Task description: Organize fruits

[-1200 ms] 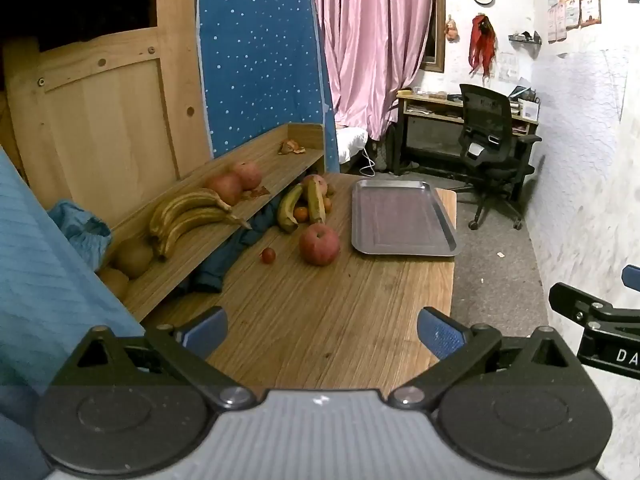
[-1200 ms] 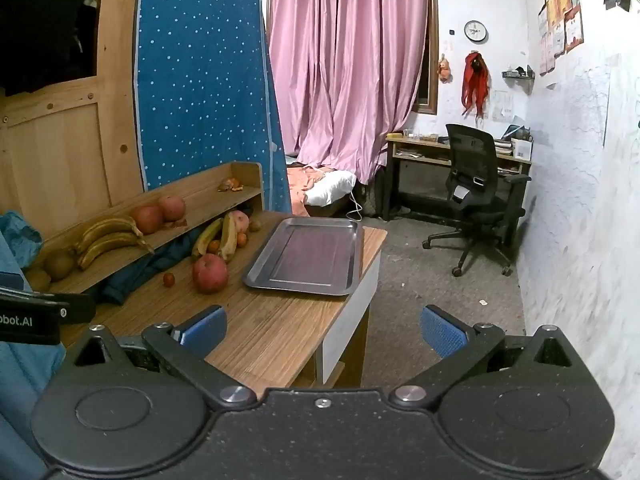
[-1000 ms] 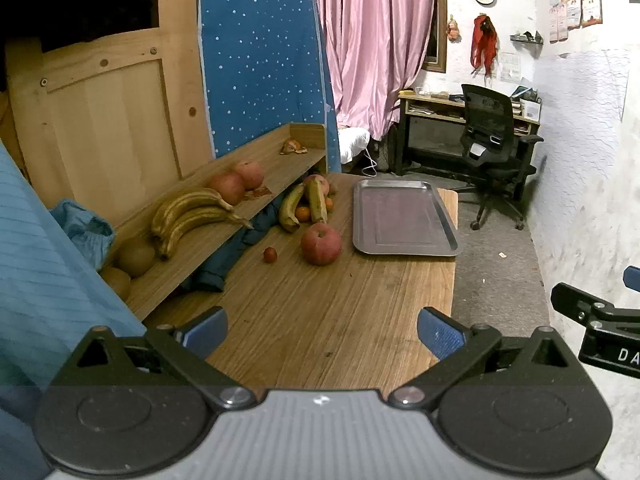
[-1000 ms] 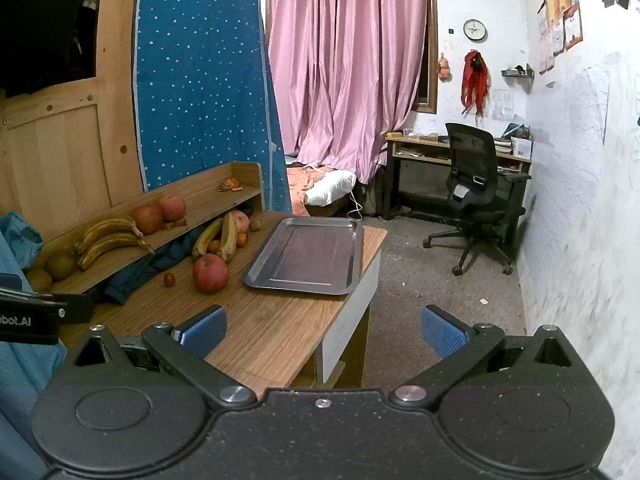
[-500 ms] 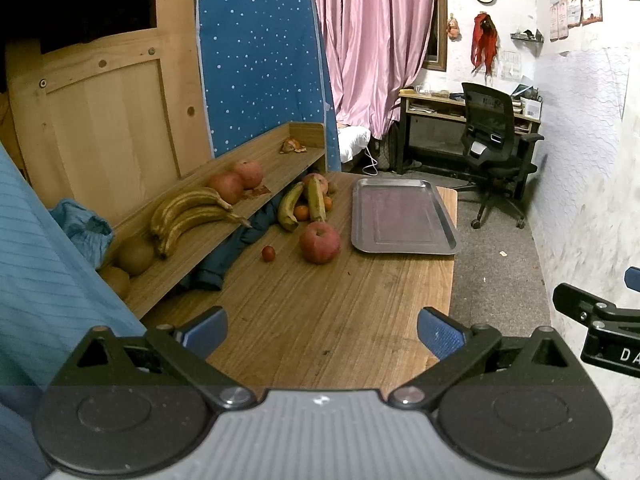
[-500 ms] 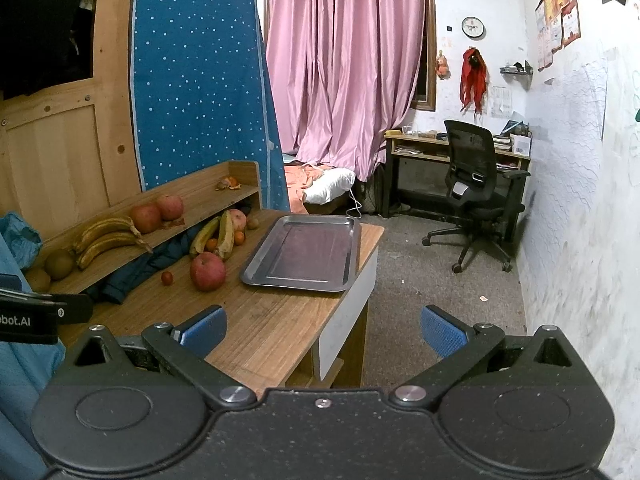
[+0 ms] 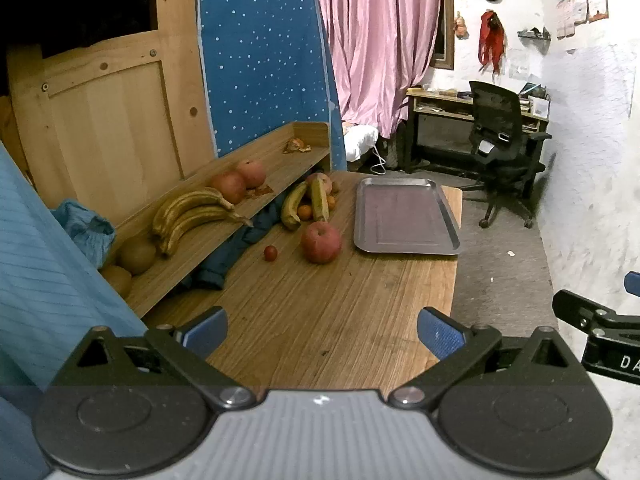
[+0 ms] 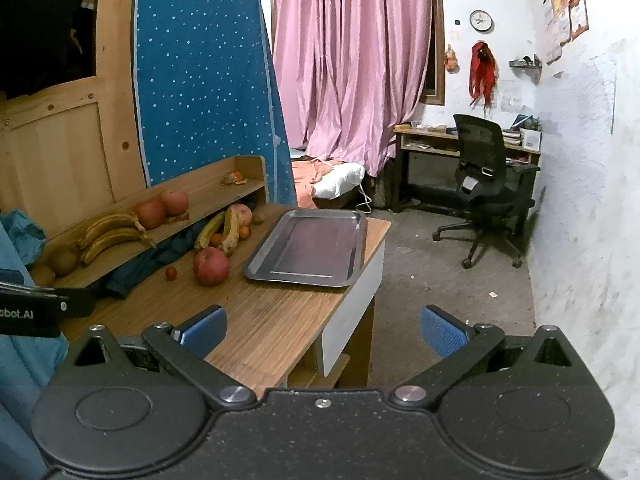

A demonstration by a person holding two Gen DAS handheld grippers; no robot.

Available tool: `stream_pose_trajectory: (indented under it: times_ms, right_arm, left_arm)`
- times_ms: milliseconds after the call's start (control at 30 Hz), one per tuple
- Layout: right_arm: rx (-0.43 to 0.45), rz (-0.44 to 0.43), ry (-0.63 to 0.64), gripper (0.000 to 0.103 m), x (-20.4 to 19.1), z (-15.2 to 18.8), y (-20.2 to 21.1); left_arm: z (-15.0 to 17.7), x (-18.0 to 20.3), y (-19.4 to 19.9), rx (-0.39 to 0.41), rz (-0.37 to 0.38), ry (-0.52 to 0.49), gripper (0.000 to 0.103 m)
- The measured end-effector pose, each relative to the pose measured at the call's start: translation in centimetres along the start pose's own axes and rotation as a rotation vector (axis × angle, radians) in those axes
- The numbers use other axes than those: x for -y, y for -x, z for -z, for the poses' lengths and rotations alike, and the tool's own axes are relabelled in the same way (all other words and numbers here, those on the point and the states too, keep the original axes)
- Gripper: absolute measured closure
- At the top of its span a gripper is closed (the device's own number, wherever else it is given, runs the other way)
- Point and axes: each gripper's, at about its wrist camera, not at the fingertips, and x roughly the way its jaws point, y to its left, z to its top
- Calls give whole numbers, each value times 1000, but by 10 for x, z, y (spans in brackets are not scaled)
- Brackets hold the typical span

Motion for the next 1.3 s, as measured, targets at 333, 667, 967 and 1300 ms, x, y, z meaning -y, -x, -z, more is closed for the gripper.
stream_pose_trajectory:
  times_ms: [333,667,967,1300]
  right_arm:
    - [-42,-71,14,1,21,-2,-16]
    - [-110,-162,99,1,55,-3,-35]
    - [-138,-228,190,1,84,-6,-48]
    - [-129,-266,227,1,90,-24,-57]
  left_arm:
    - [-4,22,-3,-21,-48,20,0]
    - [-6,51,-9,-58,-147,102,0]
    - [-6,68,-13,-85,-237,217,0]
    - [-24,78,-24,-110,-289,236,0]
